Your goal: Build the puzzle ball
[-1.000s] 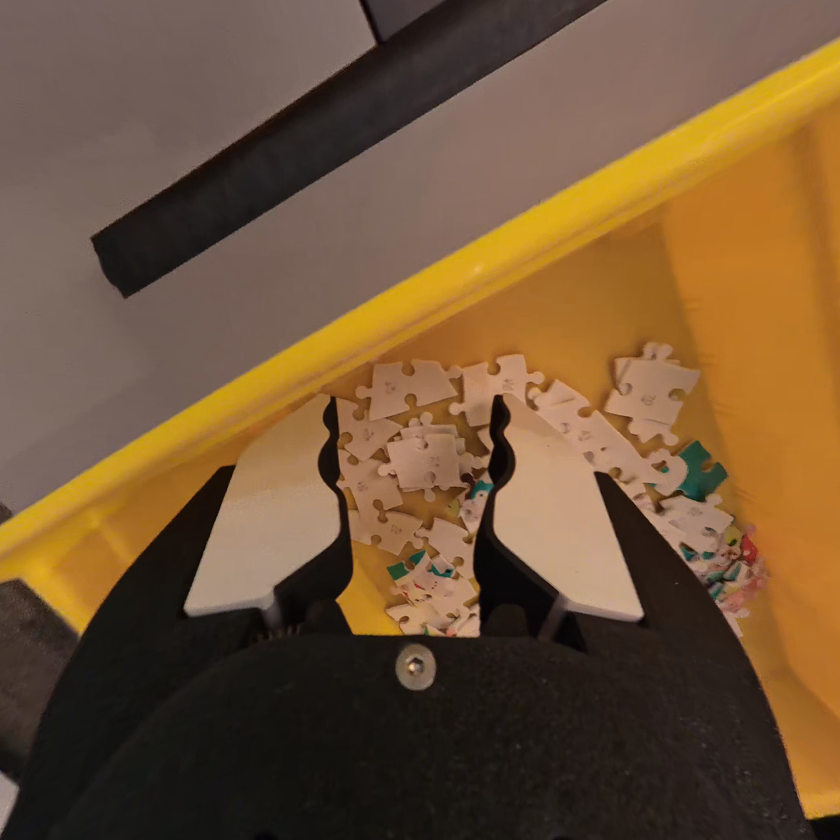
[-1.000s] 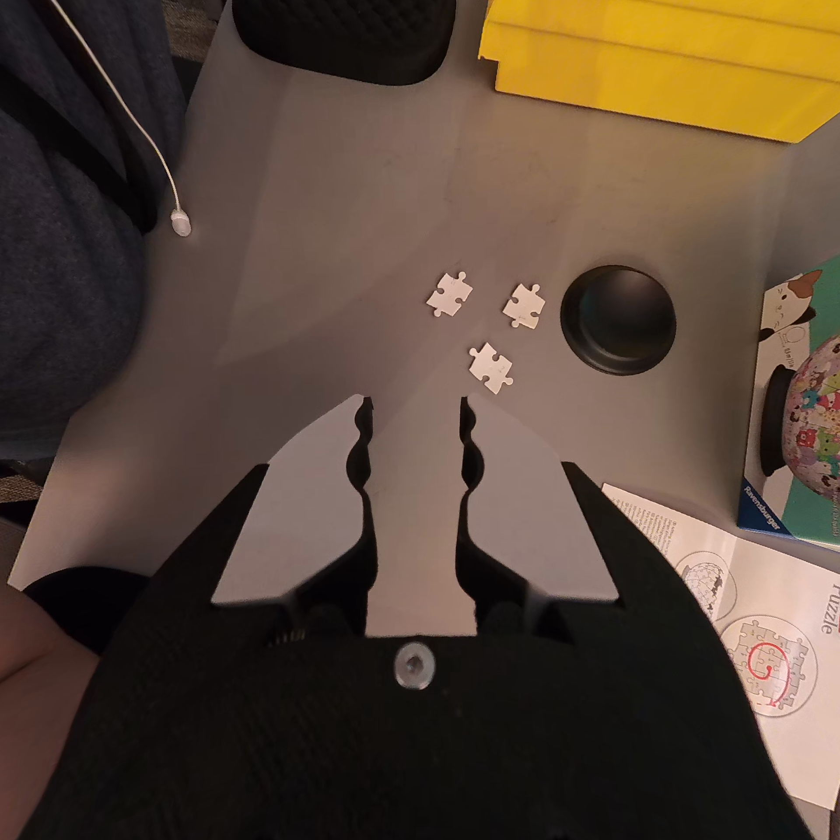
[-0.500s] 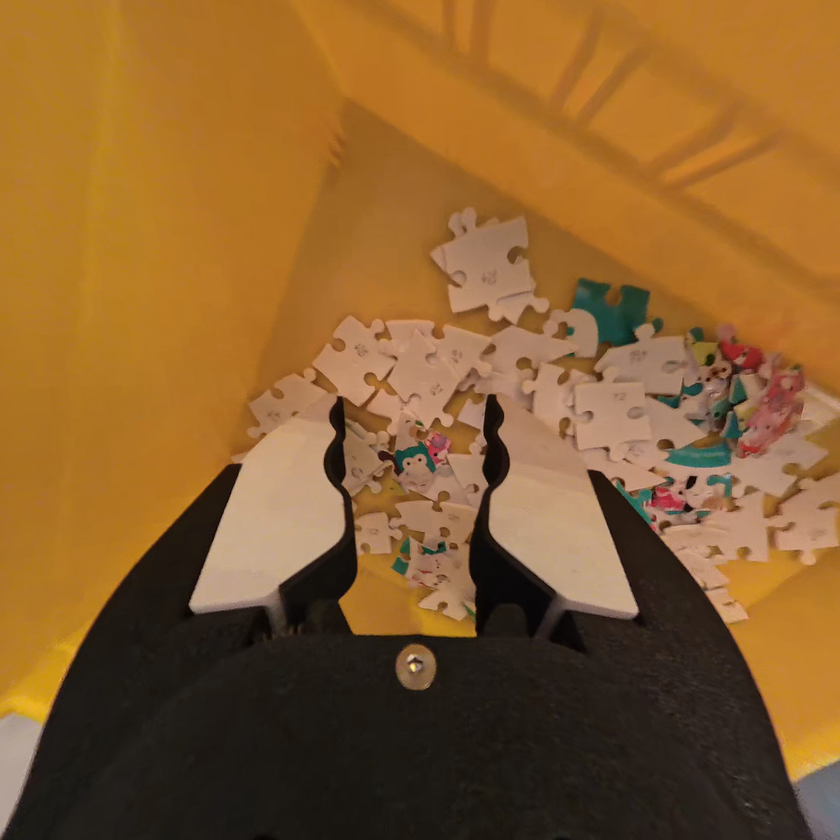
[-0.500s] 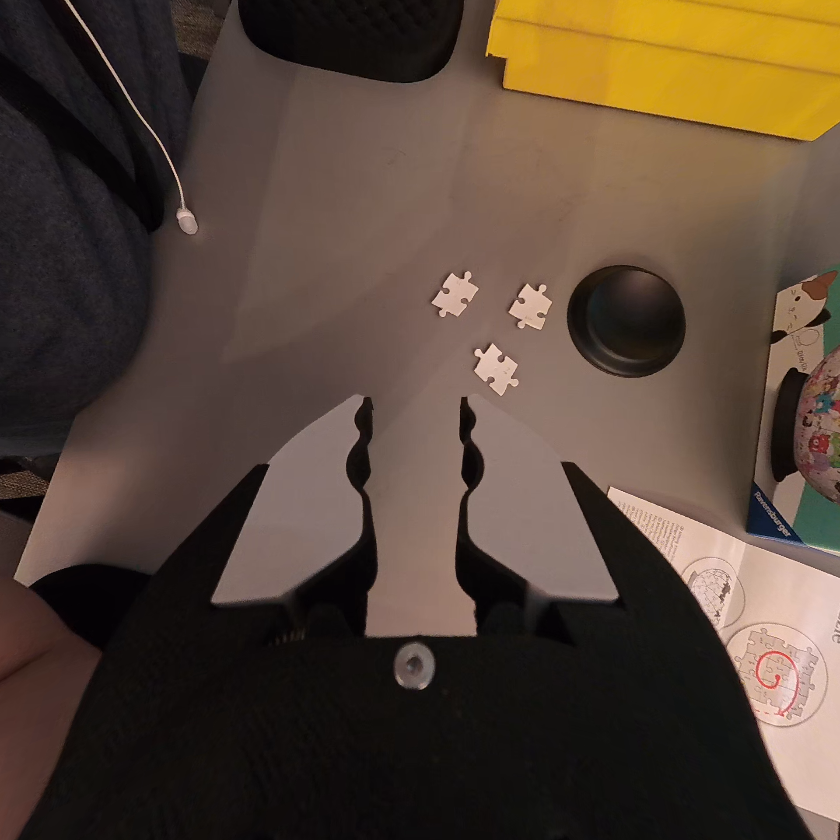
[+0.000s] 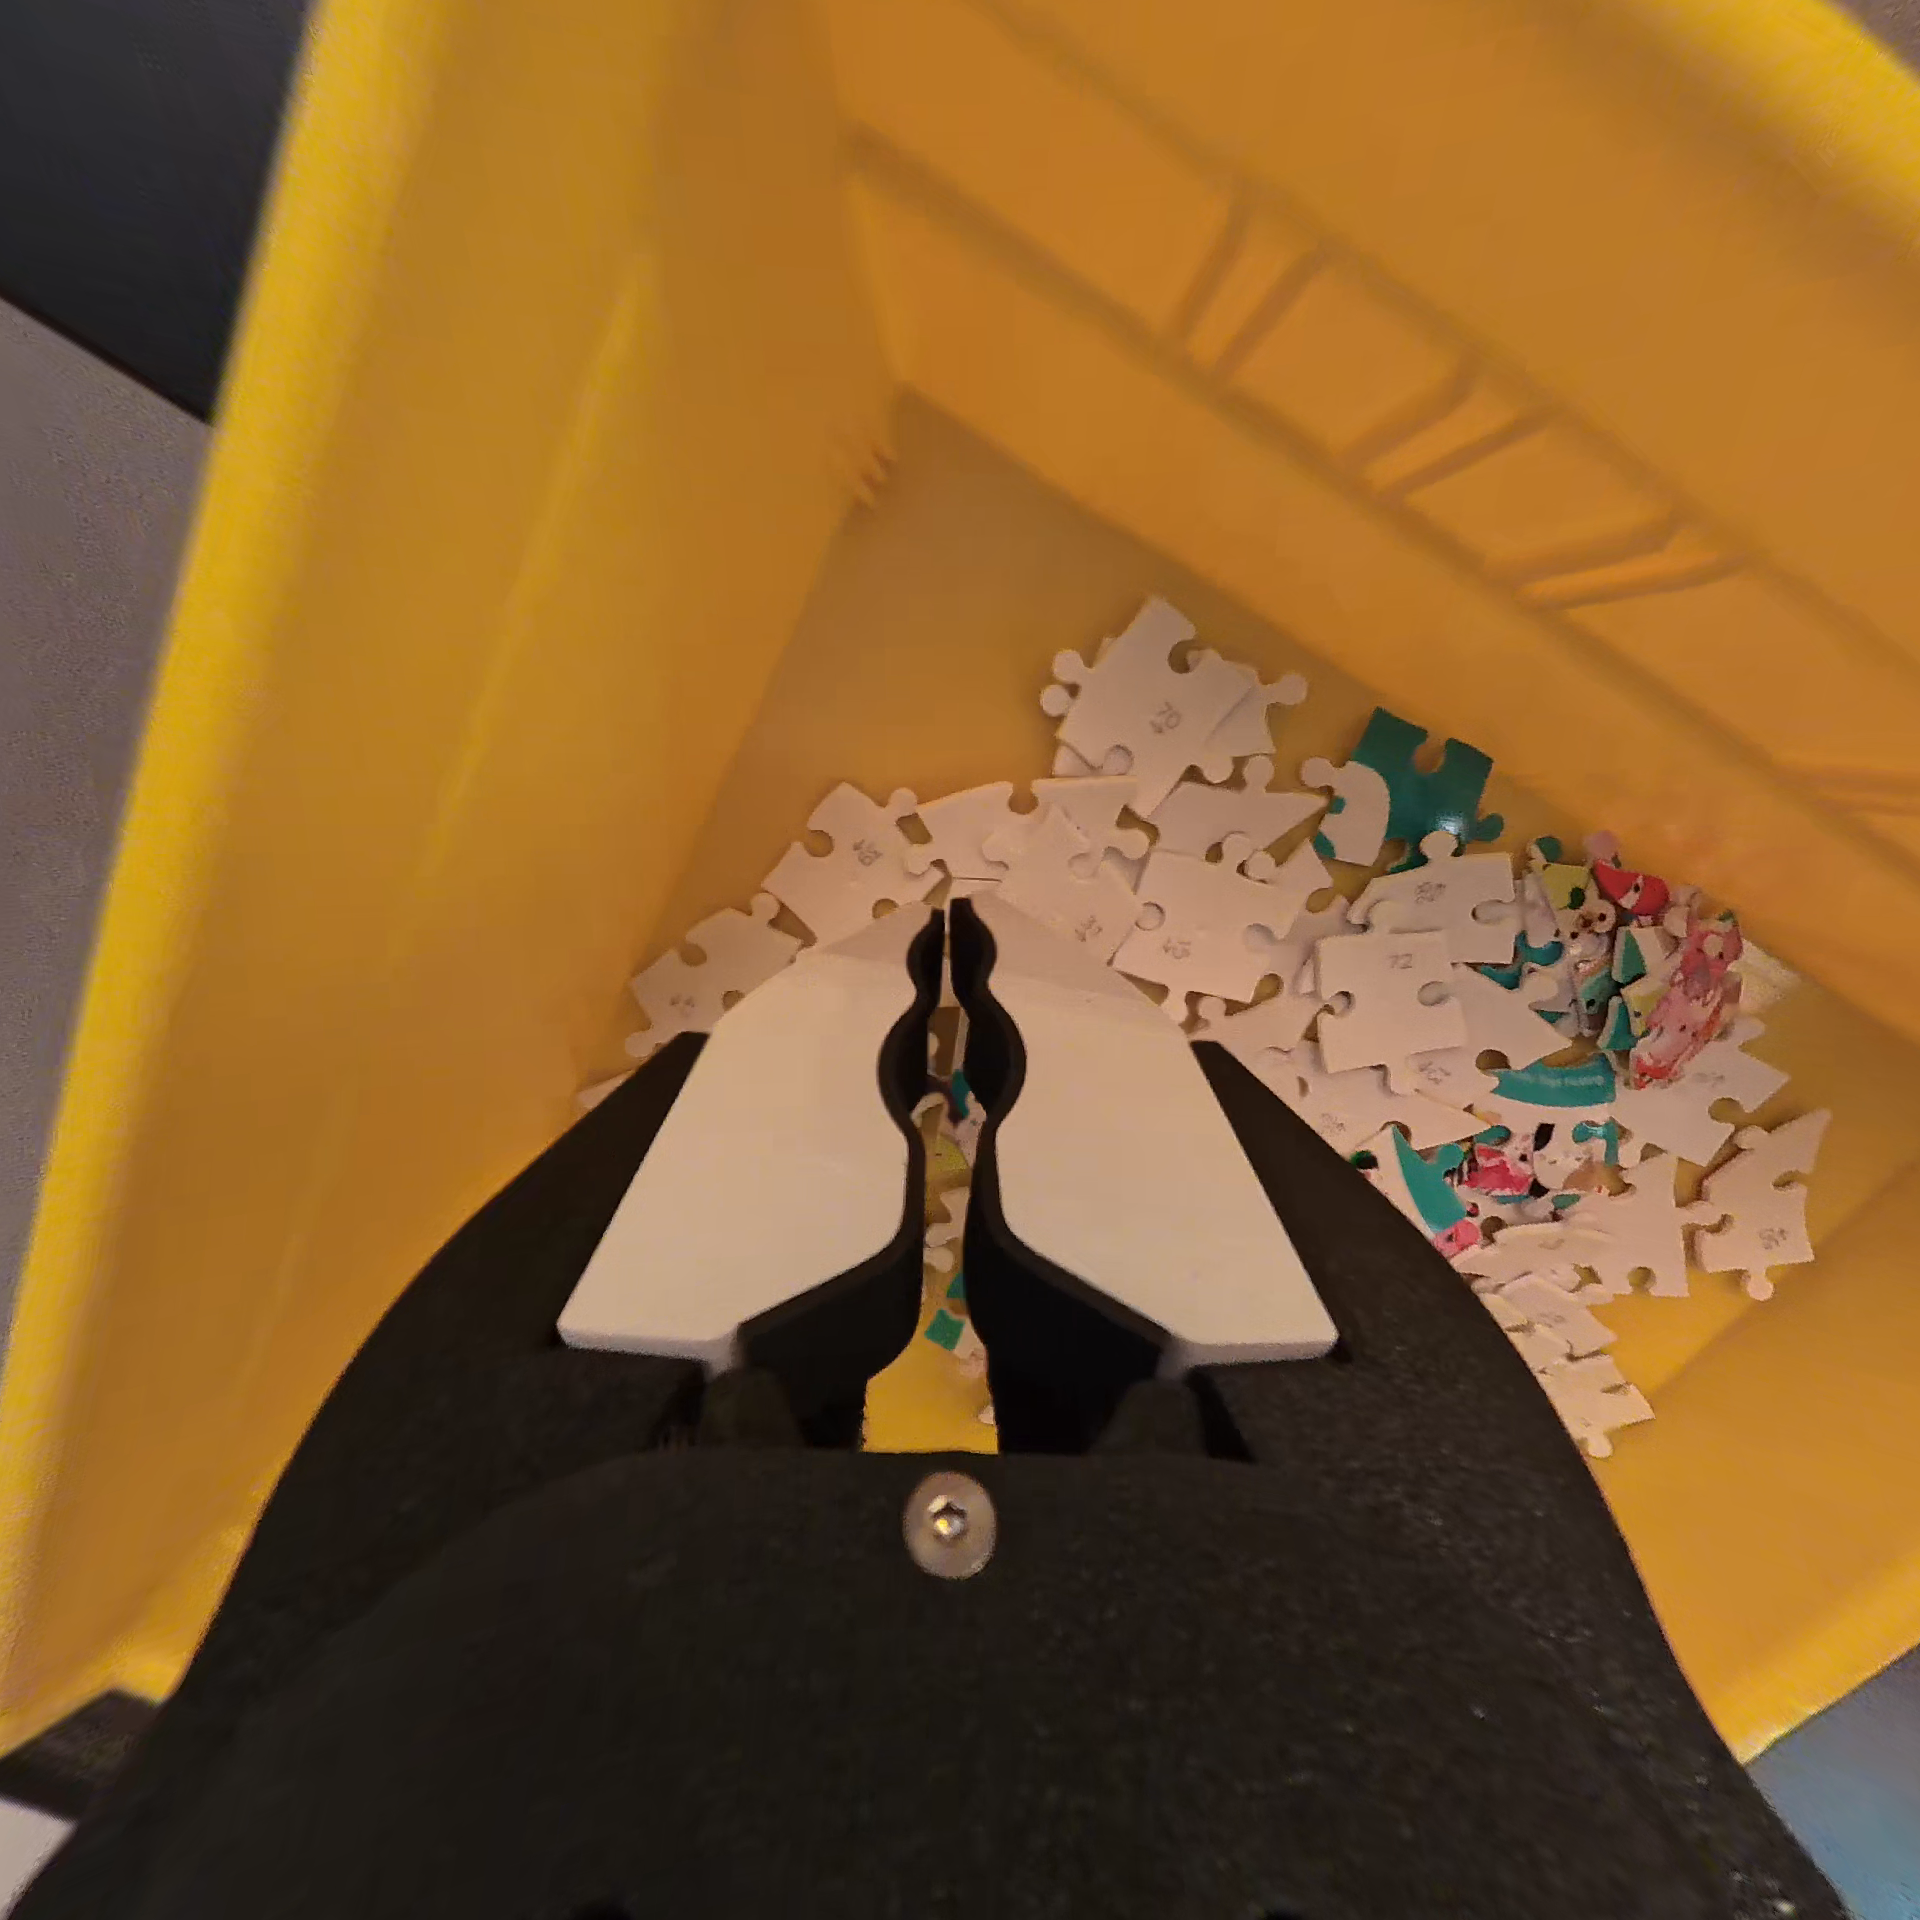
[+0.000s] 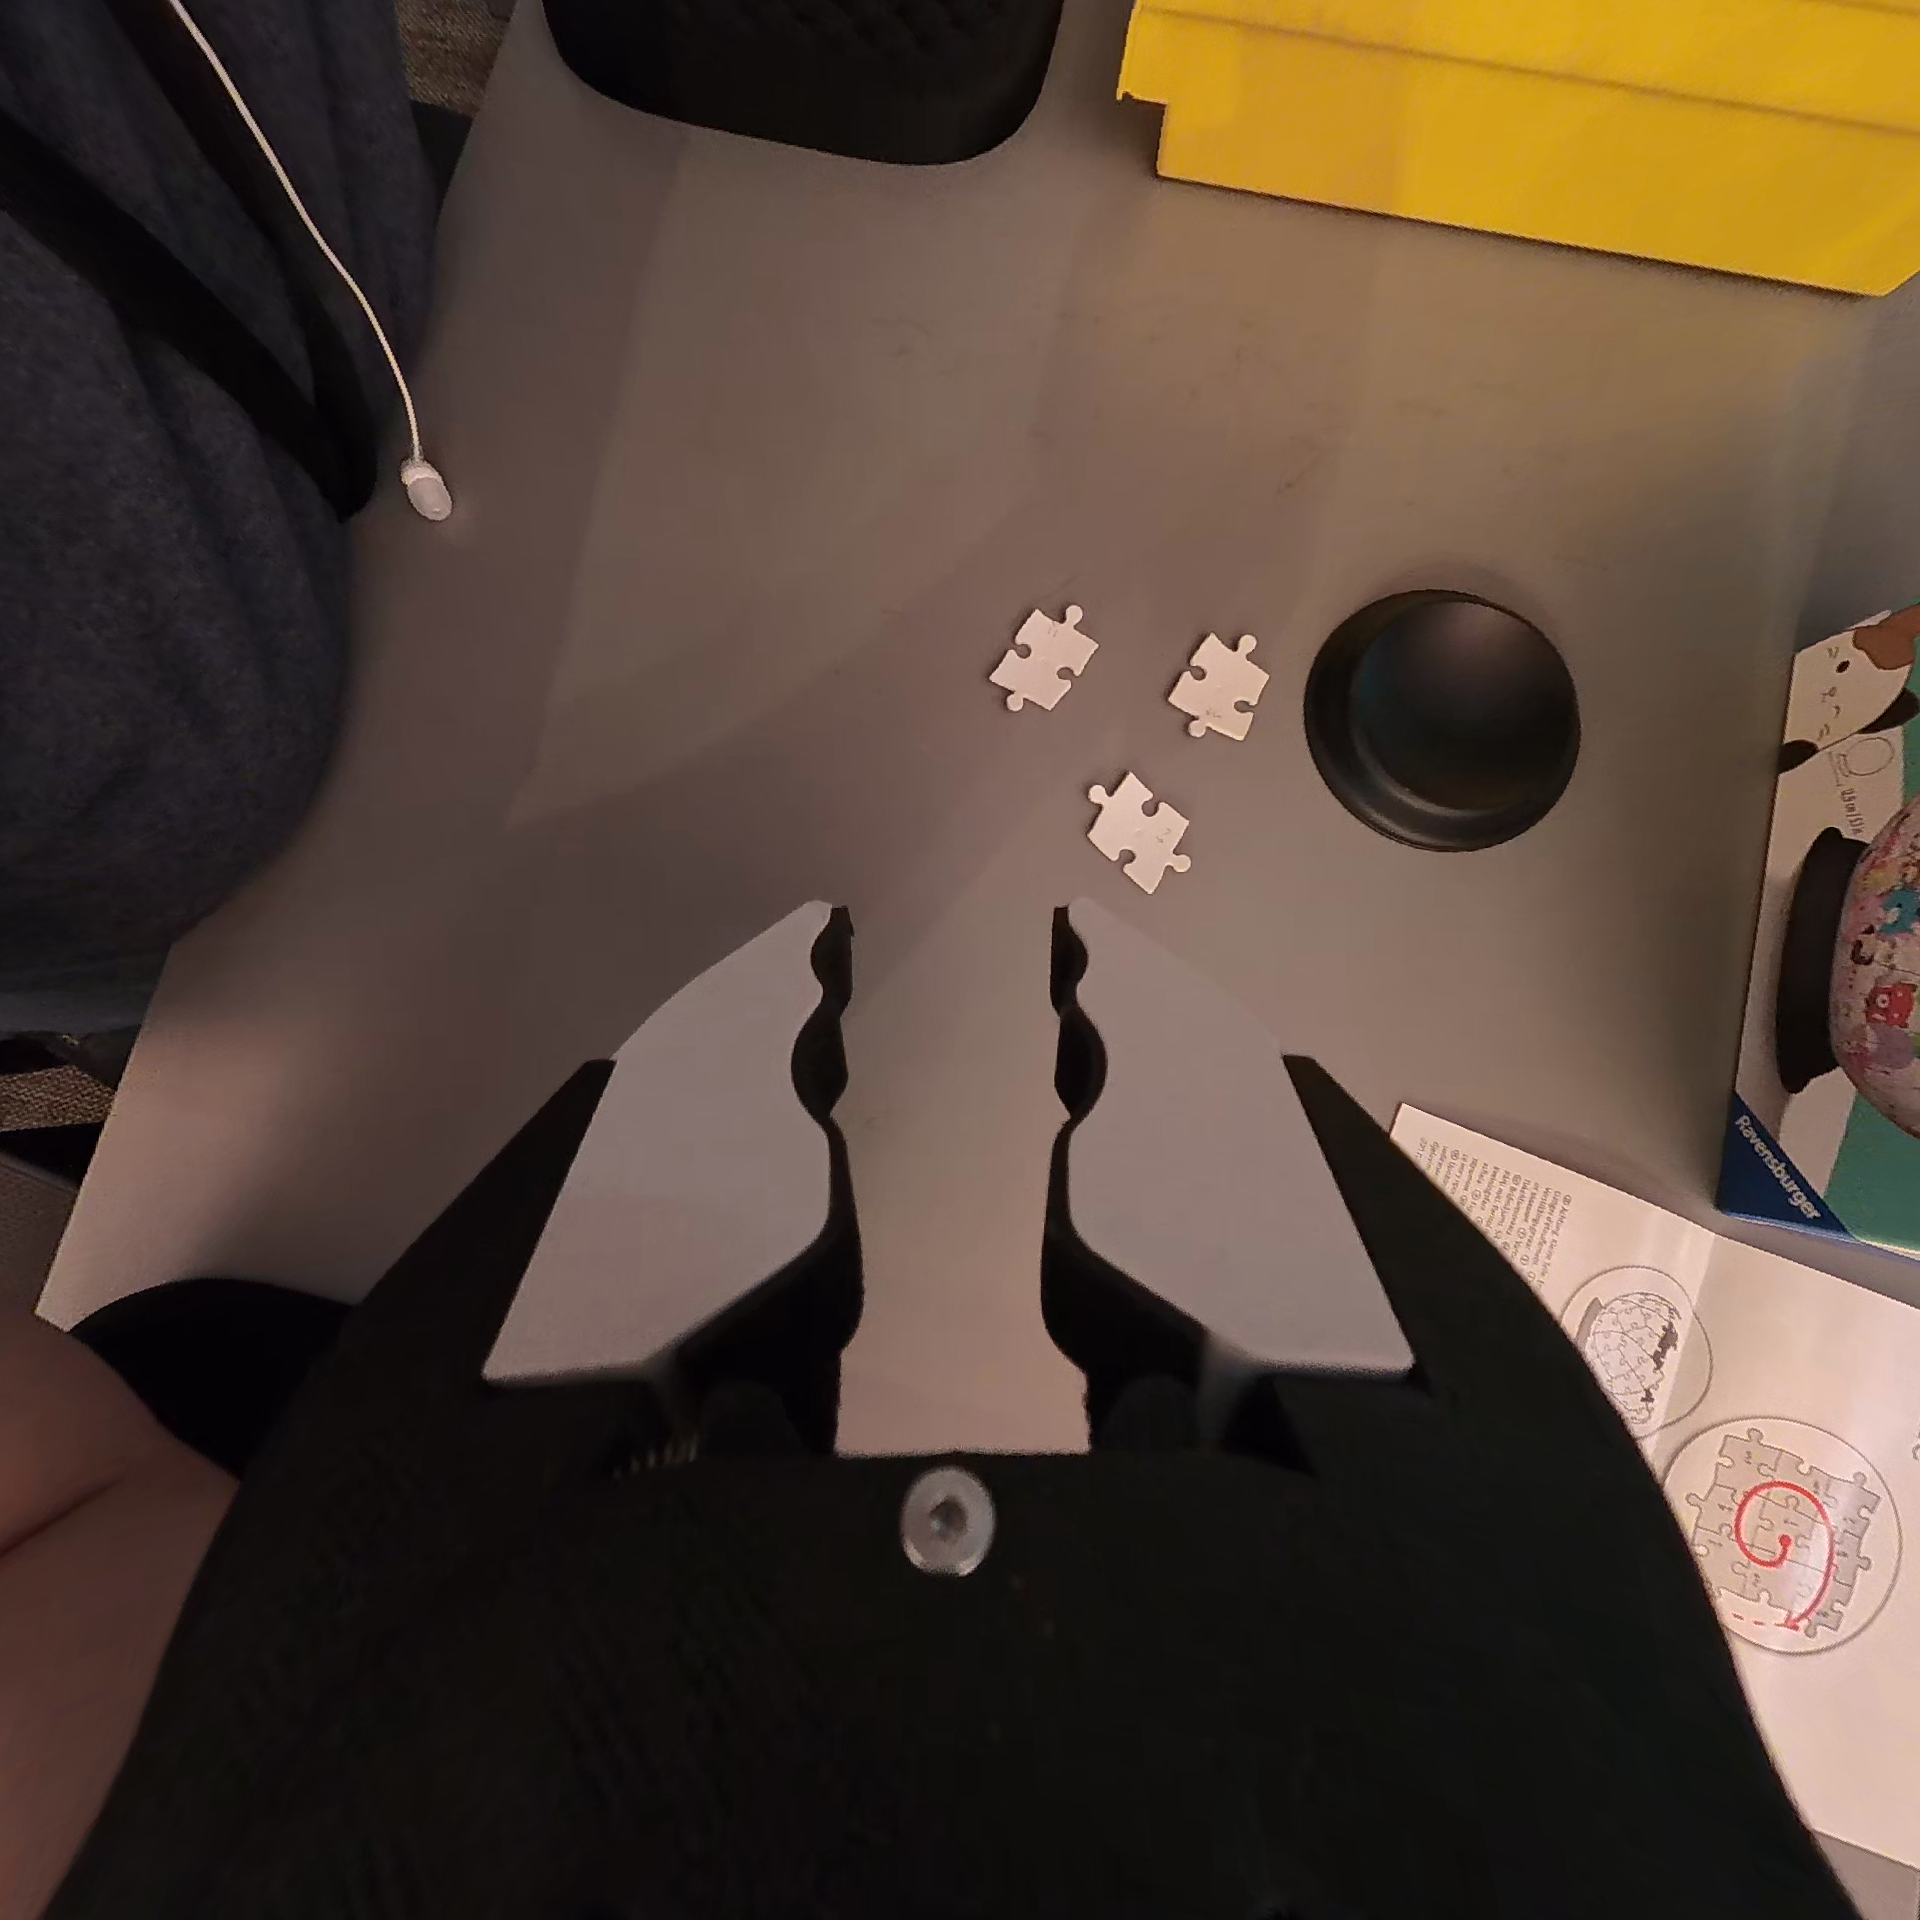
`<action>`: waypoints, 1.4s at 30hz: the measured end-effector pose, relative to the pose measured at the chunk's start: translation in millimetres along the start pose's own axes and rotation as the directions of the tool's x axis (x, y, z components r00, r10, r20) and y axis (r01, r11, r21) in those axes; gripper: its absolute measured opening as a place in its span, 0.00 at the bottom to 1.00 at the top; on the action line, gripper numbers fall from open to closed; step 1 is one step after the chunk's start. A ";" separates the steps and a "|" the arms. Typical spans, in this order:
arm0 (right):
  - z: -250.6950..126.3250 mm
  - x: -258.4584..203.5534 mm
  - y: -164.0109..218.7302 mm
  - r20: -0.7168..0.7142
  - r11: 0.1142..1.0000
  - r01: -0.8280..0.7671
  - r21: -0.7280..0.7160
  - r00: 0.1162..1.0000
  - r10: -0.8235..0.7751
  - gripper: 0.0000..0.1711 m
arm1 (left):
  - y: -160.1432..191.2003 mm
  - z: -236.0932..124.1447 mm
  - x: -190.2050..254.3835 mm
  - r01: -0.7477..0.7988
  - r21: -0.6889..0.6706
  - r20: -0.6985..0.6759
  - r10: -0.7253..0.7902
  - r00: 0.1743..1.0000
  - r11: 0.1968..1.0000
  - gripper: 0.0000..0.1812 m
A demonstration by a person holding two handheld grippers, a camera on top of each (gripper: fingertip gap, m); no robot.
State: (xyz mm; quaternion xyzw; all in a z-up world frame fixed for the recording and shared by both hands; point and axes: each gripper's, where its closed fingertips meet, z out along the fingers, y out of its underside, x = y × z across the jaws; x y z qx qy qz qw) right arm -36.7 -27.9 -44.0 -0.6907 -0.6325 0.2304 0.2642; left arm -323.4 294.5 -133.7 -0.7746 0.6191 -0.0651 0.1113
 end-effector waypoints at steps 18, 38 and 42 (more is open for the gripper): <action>1.6 -1.2 3.1 0.012 1.000 -0.004 -0.013 1.000 0.004 0.22 | 36.4 -3.6 8.1 -0.156 -0.160 -0.041 0.151 0.988 0.975 0.23; -0.2 -2.9 4.4 0.017 1.000 -0.002 -0.016 1.000 0.002 0.22 | 33.3 -10.5 12.6 -0.157 -0.158 -0.162 0.131 0.978 0.975 0.00; -0.1 -3.3 4.6 0.019 1.000 -0.001 -0.018 1.000 0.001 0.22 | 42.0 -14.8 15.3 -0.159 -0.173 -0.158 0.132 0.979 0.972 0.00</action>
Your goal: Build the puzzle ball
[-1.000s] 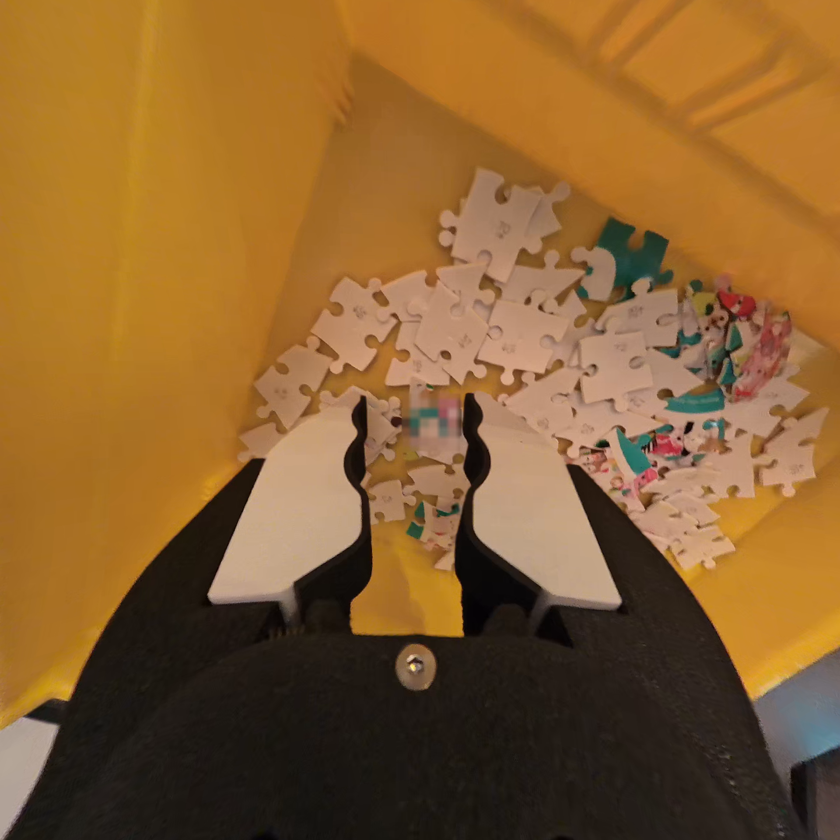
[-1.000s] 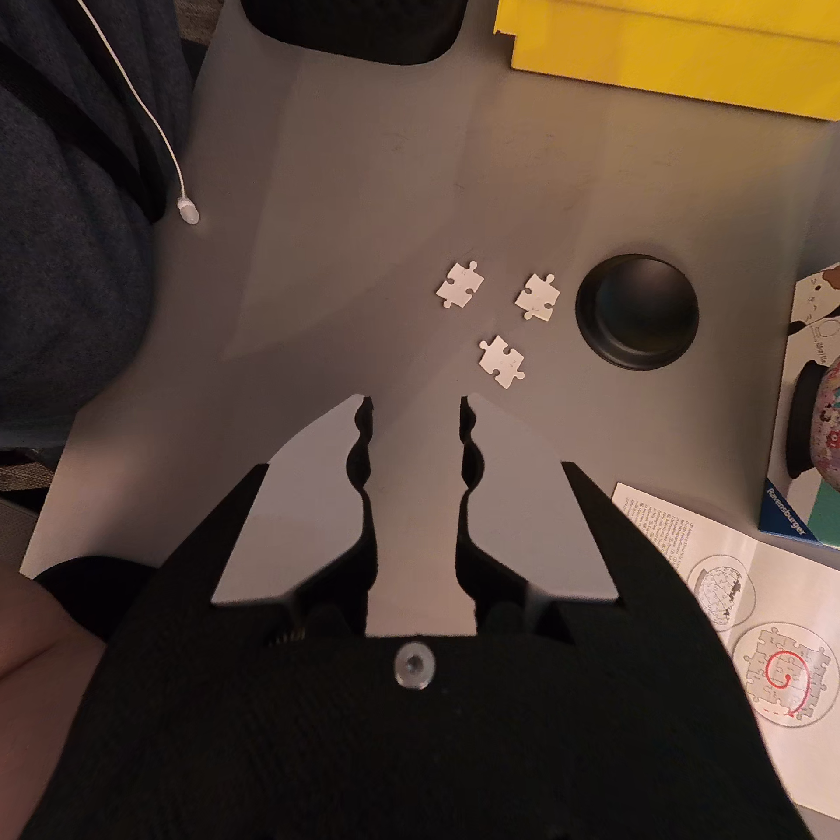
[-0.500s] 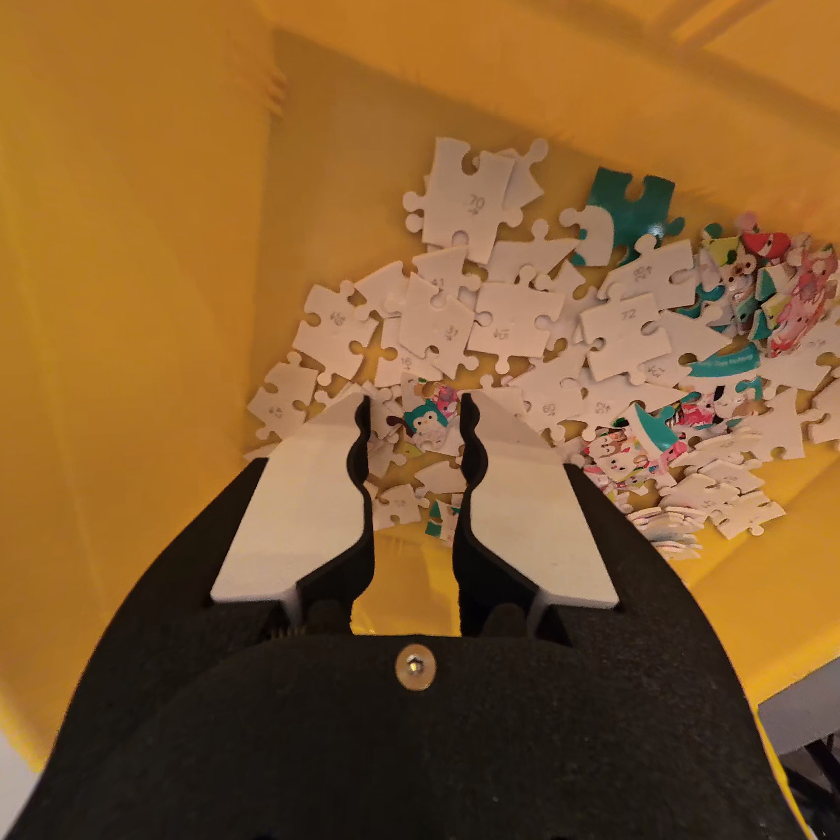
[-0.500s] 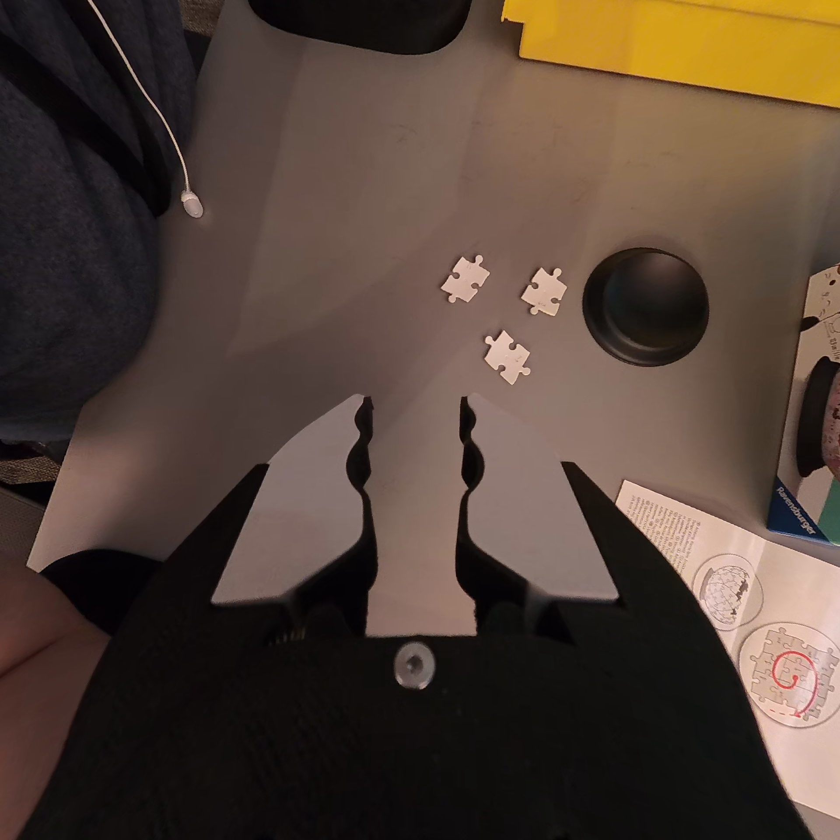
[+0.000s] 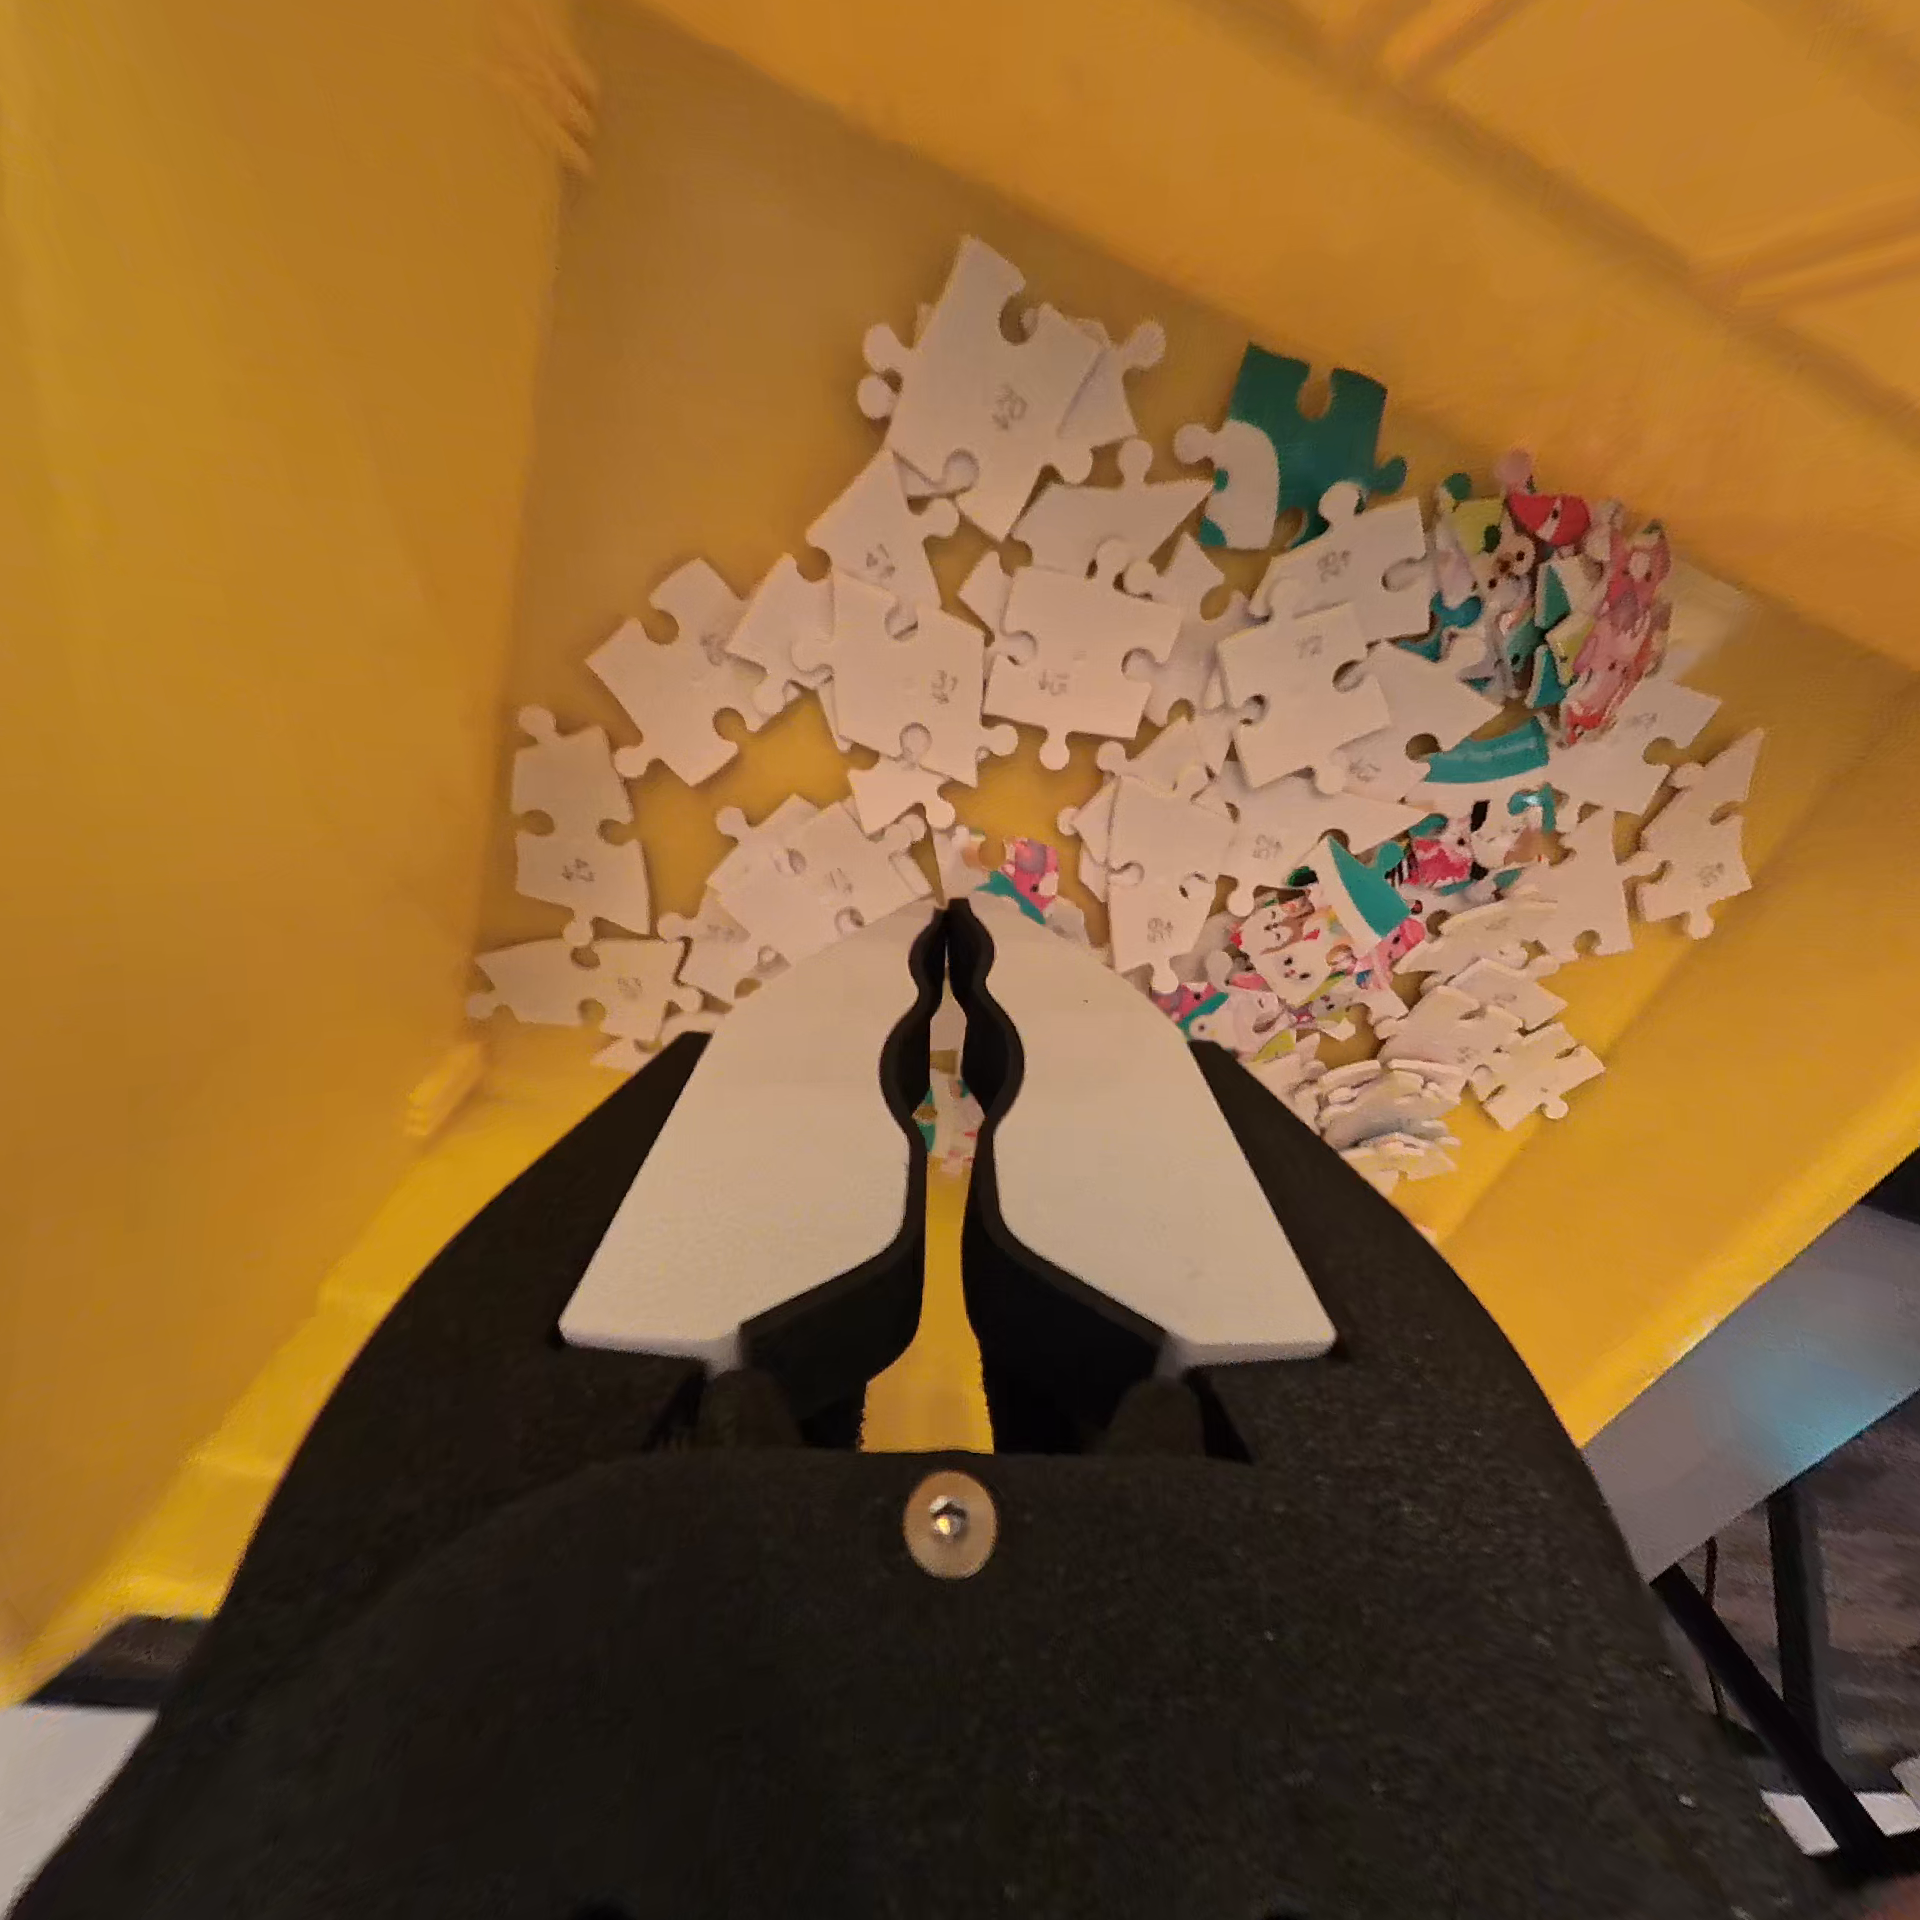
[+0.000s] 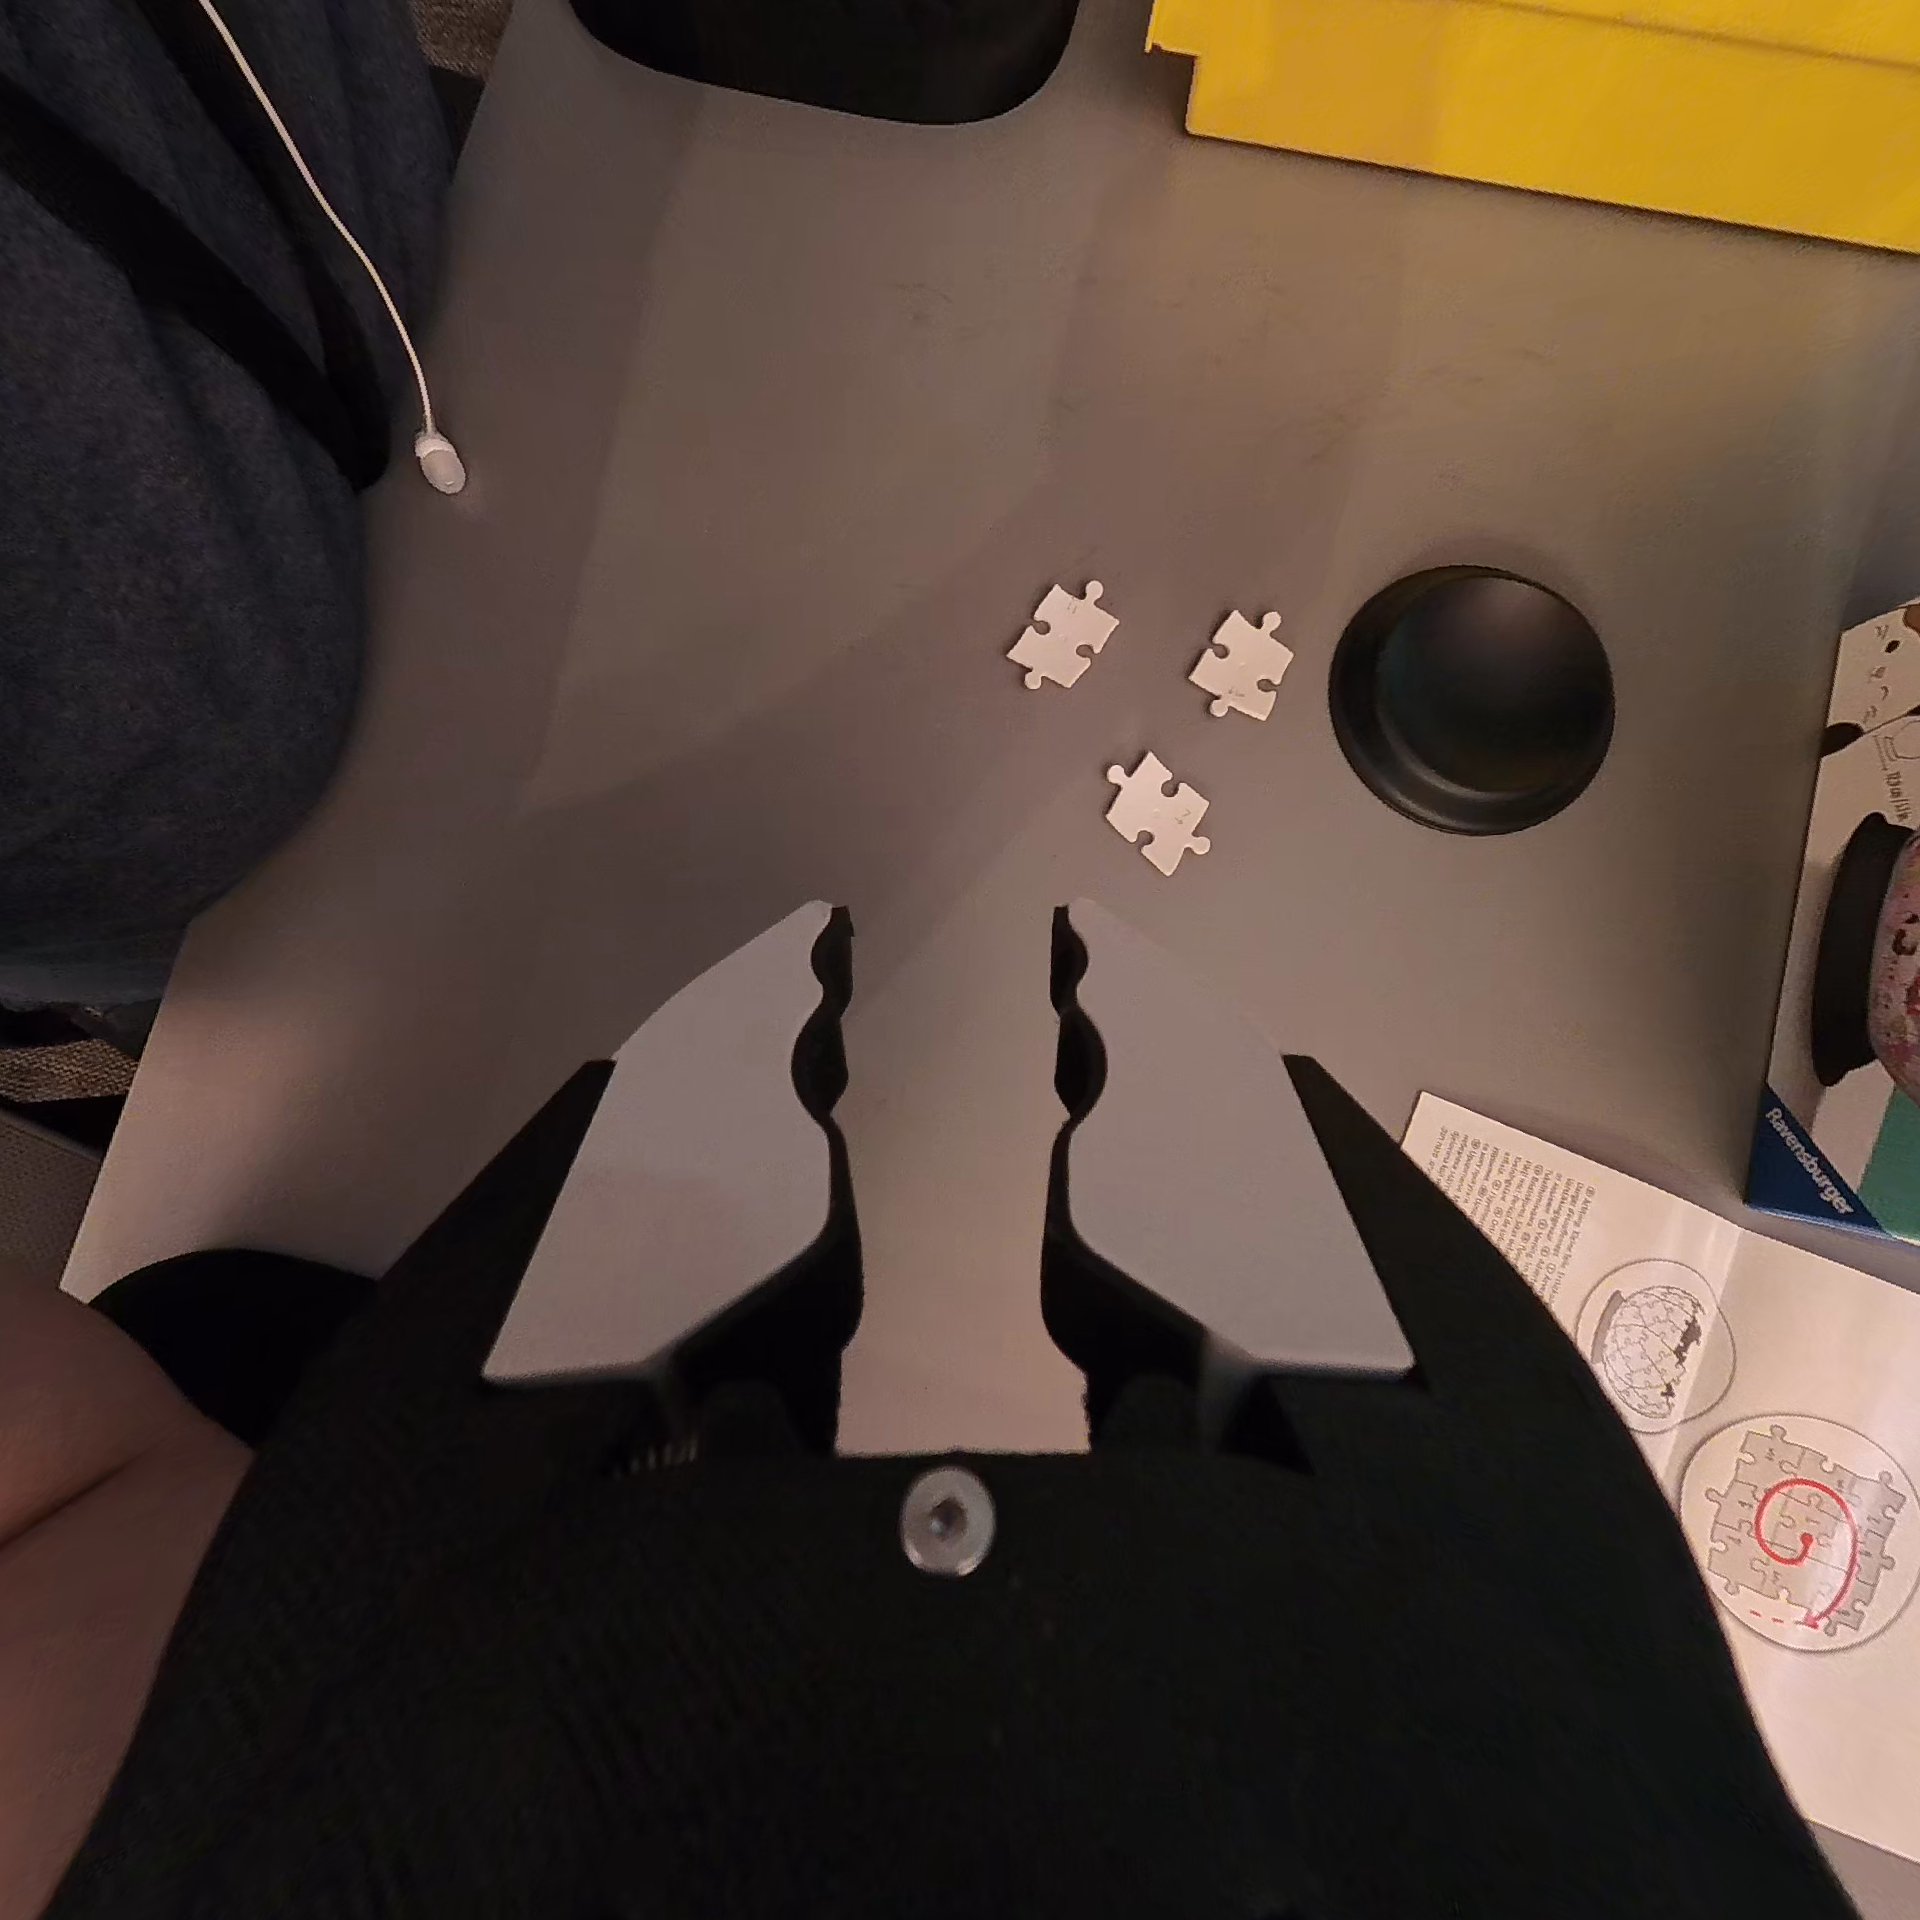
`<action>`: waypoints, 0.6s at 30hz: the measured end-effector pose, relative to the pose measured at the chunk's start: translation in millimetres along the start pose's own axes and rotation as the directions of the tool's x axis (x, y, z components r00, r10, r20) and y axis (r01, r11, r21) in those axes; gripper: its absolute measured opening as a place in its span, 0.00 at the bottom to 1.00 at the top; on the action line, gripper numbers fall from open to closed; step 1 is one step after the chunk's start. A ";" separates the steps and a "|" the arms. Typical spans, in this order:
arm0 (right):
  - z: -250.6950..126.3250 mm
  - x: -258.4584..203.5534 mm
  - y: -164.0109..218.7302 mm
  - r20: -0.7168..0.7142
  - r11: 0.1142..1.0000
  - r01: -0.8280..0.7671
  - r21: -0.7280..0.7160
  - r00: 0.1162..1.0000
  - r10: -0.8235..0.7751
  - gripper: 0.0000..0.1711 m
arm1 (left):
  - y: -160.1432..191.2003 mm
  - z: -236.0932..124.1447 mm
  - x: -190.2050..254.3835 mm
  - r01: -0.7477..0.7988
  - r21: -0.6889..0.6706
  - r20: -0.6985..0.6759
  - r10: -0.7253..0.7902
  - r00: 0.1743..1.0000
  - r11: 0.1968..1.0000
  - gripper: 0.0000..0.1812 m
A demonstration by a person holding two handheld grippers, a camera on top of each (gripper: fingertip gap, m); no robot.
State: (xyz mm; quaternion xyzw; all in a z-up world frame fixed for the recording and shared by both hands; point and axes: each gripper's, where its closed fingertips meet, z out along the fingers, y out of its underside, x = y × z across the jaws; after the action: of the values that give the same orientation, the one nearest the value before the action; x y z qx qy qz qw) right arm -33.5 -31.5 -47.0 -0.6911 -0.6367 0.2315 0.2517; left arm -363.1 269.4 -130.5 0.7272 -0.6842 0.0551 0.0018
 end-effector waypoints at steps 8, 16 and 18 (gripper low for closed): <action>1.8 -0.2 0.6 0.006 1.000 -0.001 -0.005 1.000 0.001 0.22 | 20.5 12.2 5.3 -0.003 -0.098 0.056 0.008 0.998 0.995 0.24; 0.0 -0.3 0.1 -0.001 1.000 0.001 -0.004 1.000 -0.001 0.22 | 20.1 15.5 7.2 -0.018 -0.139 0.091 0.031 0.995 0.990 0.10; -0.4 -0.2 0.4 -0.001 1.000 0.000 -0.002 1.000 0.000 0.22 | 18.6 11.7 4.6 -0.008 -0.124 0.106 0.021 0.994 0.992 0.10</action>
State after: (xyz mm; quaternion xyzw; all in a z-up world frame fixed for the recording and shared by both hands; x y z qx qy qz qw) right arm -33.0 -31.7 -46.9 -0.6917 -0.6367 0.2305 0.2513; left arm -380.5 262.8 -143.1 0.7227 -0.6905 -0.0264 0.0099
